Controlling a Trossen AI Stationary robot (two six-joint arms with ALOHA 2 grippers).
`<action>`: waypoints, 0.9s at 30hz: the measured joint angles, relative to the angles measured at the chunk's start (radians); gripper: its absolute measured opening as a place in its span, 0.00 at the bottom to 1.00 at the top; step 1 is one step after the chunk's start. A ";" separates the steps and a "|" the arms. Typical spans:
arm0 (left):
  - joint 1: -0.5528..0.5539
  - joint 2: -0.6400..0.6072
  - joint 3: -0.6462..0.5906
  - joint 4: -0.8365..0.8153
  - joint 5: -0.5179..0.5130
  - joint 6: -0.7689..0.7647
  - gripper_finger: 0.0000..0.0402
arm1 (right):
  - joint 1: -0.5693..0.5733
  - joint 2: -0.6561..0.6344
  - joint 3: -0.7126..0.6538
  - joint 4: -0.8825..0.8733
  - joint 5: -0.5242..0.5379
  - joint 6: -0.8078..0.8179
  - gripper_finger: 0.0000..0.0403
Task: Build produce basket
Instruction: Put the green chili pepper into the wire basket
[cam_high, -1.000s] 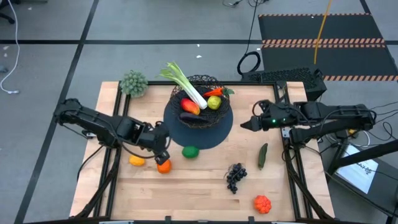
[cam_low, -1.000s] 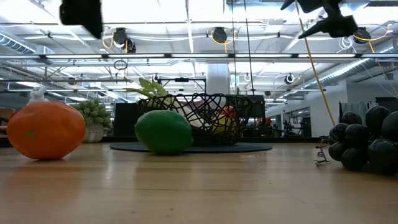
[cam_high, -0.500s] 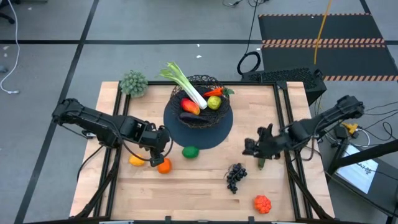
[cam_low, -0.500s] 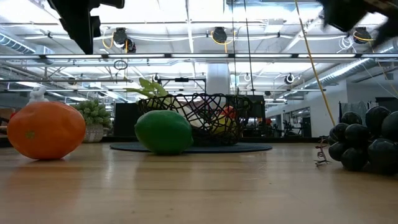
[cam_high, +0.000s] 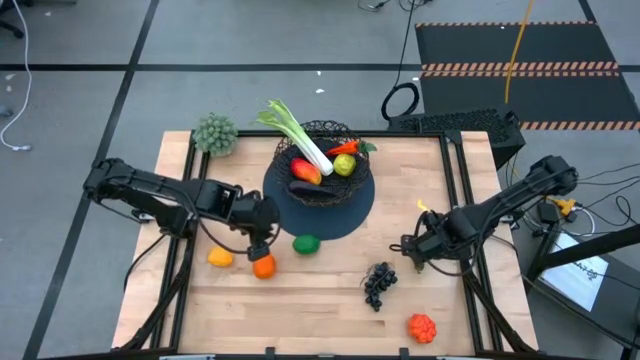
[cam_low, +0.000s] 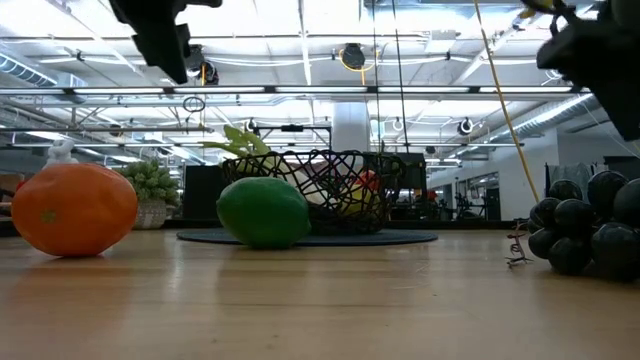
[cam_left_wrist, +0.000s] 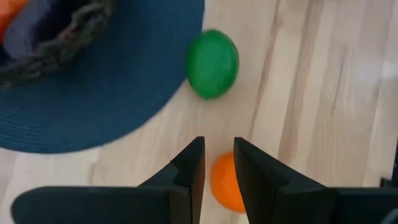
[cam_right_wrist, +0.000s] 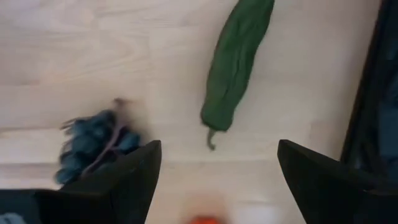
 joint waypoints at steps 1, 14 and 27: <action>0.007 0.000 0.000 0.009 0.000 0.005 0.21 | -0.003 0.000 -0.012 0.001 -0.003 -0.005 0.78; 0.058 0.000 0.000 0.052 0.040 0.012 0.21 | -0.038 -0.018 -0.349 0.382 -0.107 -0.075 0.78; 0.065 0.000 0.001 0.065 0.043 -0.017 0.21 | -0.037 -0.026 -0.420 0.497 -0.115 -0.087 0.51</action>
